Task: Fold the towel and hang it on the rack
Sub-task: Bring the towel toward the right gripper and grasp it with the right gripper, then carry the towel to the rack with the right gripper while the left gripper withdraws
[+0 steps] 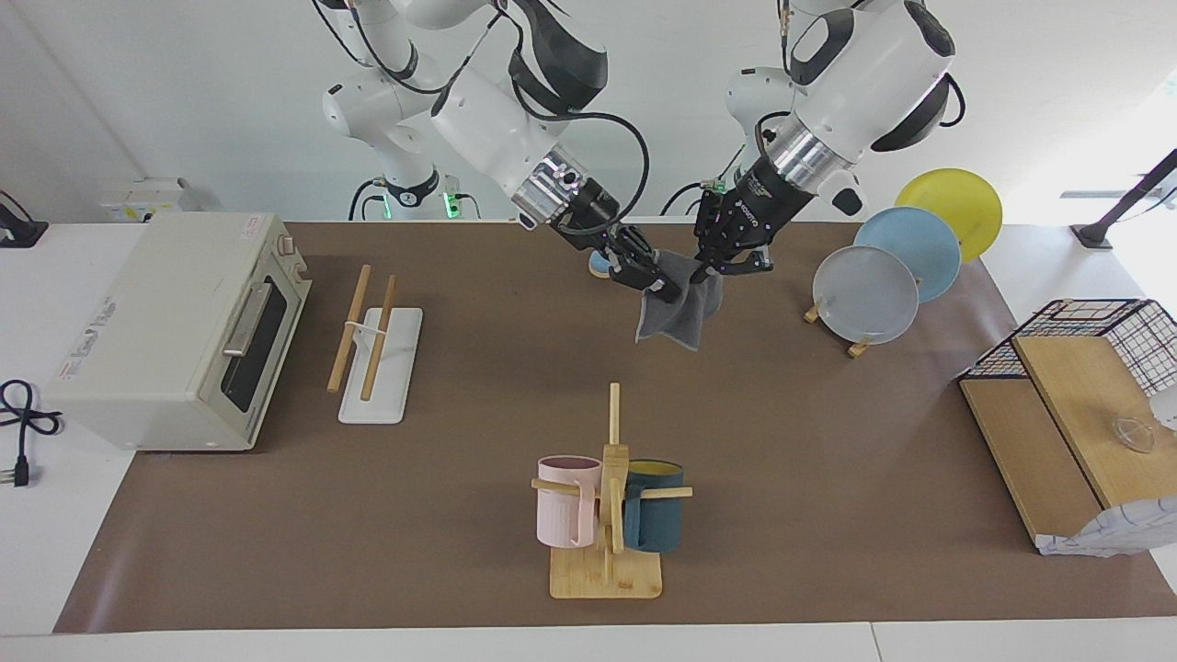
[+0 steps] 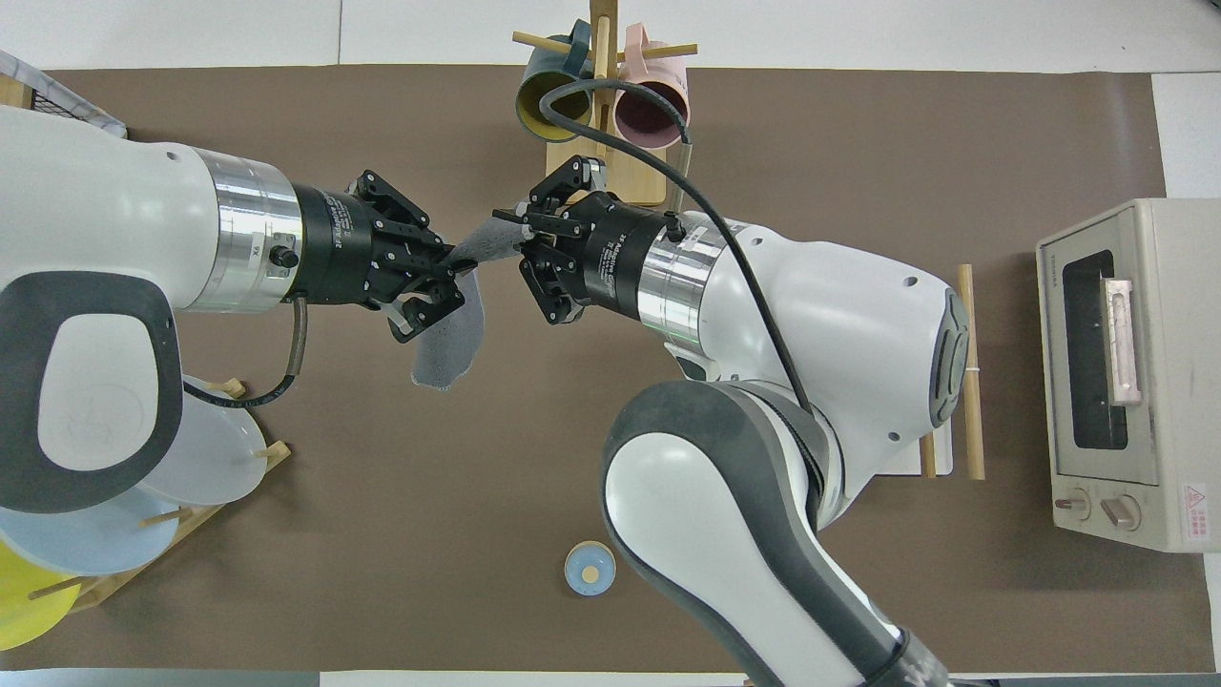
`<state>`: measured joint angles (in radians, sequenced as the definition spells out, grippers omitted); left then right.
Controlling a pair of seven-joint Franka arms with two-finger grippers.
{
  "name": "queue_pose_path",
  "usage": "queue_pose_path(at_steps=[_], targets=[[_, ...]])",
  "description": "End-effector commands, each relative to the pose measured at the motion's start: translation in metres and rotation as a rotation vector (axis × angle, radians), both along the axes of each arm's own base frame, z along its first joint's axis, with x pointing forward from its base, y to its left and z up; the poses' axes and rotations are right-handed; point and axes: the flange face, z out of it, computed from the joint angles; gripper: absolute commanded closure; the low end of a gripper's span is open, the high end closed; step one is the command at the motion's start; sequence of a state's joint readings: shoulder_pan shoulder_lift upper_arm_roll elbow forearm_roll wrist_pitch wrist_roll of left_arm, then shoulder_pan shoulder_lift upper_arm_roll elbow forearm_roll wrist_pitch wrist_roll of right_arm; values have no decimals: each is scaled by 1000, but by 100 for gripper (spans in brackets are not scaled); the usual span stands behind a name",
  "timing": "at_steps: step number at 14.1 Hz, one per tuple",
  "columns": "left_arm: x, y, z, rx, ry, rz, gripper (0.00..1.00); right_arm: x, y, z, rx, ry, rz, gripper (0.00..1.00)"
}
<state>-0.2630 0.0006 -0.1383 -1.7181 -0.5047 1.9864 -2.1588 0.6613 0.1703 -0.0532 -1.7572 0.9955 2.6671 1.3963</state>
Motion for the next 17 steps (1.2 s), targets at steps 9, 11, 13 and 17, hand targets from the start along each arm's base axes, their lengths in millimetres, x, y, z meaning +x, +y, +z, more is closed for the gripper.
queue_pose_path(at_steps=[9, 11, 13, 17], targets=[[-5, 30, -13, 52, -56, -104, 0, -5, -94, -49, -644, -343, 913, 100], [-8, 45, -22, 71, -99, -189, 0, -4, -135, -65, -755, -377, 1049, 100], [-11, 65, -30, 91, -148, -279, 0, -3, -171, -78, -850, -386, 1149, 100], [-7, 107, -42, 190, -255, -515, 0, 2, -233, -84, -976, -341, 1321, 100]])
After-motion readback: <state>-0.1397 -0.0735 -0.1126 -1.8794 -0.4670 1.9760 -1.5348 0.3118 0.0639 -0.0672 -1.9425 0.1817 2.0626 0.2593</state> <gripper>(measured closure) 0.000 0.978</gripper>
